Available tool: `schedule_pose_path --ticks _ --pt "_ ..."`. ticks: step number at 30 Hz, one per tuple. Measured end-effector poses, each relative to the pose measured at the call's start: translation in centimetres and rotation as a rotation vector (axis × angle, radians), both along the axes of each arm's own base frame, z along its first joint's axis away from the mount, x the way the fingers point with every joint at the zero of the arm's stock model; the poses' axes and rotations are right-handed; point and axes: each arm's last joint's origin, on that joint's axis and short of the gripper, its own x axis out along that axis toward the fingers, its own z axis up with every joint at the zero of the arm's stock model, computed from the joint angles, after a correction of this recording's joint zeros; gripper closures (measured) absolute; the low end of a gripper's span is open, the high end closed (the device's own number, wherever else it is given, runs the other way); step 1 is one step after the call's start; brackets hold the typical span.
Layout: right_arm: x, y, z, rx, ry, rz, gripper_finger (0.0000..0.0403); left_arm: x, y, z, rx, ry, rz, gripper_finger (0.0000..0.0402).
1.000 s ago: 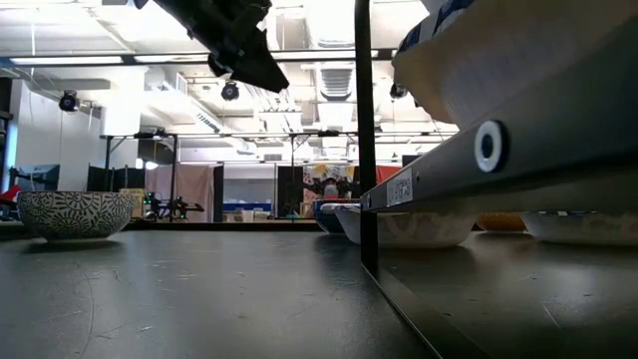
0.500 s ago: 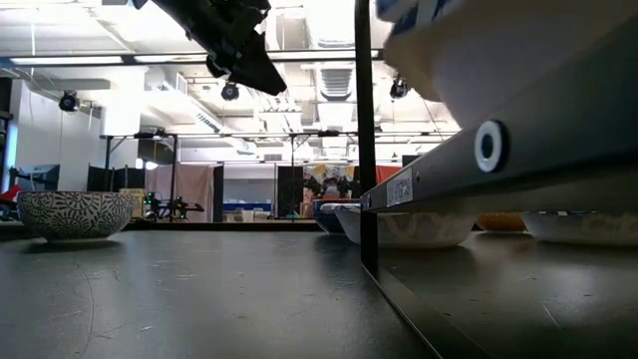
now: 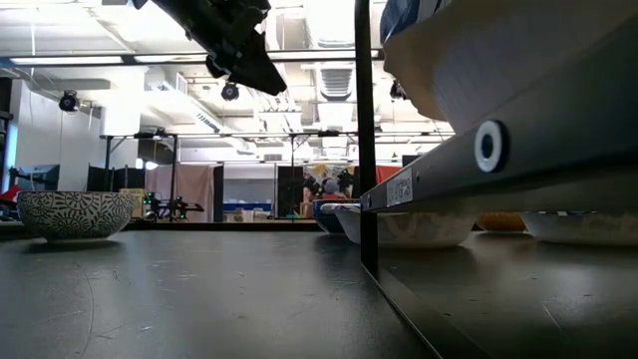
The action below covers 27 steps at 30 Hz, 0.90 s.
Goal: Place and stack bowls onto a shelf
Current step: Stack the left white patterned bowl on top of the other white patterned bowl on the shelf, then stack the right white patterned bowl on top of the other white patterned bowl on the shelf
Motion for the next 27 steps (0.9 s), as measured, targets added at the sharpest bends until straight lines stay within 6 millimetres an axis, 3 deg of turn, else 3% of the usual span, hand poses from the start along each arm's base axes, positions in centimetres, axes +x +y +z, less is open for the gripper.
schedule_pose_path --ticks 5,12,16,27 --pt "-1.0 -1.3 1.2 -0.001 0.046 -0.031 0.0237 0.0 0.0 0.0 -0.002 -0.001 0.001 0.0223" --pt "-2.6 -4.6 1.5 -0.242 0.166 -0.241 0.0238 0.0 0.0 0.0 -0.004 -0.003 0.003 0.0223" --pt "-2.8 -6.1 0.2 -0.297 0.257 -0.266 0.0238 0.0 0.0 0.0 -0.001 -0.001 0.001 0.0223" --pt "-3.5 -9.9 -5.0 -0.231 0.409 -0.265 0.0239 0.0 0.0 0.0 0.001 0.004 -0.001 0.0223"
